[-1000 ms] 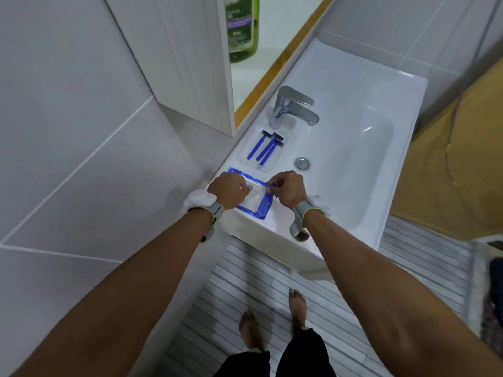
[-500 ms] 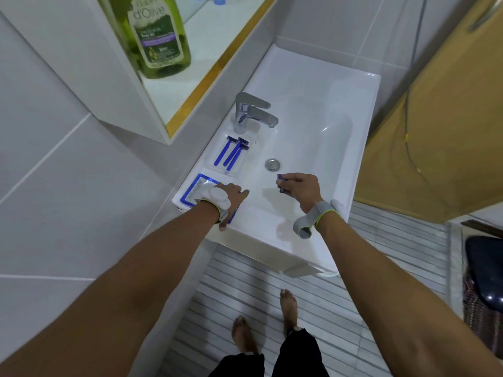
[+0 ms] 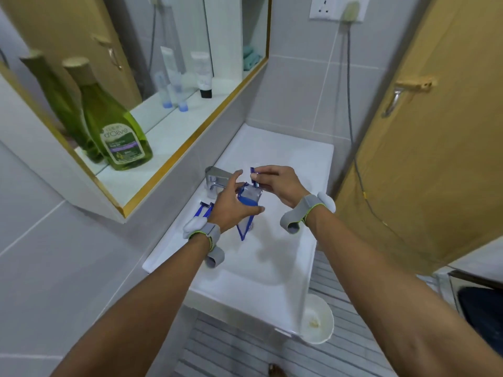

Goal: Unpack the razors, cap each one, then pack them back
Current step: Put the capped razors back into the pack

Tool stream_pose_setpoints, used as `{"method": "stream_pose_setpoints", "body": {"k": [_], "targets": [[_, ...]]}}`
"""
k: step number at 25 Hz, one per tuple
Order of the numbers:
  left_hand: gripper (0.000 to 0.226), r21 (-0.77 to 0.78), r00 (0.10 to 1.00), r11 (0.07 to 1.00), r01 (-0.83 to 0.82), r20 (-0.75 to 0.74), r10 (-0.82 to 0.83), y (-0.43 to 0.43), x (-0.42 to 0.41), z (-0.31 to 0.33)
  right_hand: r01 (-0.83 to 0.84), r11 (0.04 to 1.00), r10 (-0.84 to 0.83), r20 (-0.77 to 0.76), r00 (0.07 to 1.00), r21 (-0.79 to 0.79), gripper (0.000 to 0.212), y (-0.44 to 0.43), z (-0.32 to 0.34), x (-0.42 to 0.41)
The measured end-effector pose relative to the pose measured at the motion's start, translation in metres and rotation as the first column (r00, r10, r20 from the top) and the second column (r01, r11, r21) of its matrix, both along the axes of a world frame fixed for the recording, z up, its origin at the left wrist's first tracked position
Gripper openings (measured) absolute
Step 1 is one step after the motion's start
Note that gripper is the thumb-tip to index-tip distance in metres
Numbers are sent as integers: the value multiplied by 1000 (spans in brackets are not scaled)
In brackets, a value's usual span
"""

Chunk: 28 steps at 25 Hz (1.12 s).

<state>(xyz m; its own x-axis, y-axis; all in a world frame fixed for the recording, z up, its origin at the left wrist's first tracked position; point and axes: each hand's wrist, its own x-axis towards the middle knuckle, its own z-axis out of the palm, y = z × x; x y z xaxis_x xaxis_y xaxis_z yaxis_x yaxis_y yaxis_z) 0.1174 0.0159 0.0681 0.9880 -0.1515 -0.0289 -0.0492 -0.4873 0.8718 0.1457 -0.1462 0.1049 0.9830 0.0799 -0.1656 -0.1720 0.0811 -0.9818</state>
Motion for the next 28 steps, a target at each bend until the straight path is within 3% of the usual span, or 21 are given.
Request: {"method": "stream_pose_setpoints", "body": {"k": [7,11,20,28], "targets": [[113,-59,985,995,-76,149,84,-43,17,47,-20,882,147,233,961,-471,17,-28,47,27],[111,-33,979,994,-103,176,107,-49,21,53,0,788,206,263,942,-616,18,-29,59,33],[111,-3,973,992,-126,195,124,-49,30,67,57,701,250,319,914,-711,18,-24,77,44],[109,37,969,987,-159,195,149,-41,28,64,1,709,254,258,932,-705,17,-9,77,43]]}}
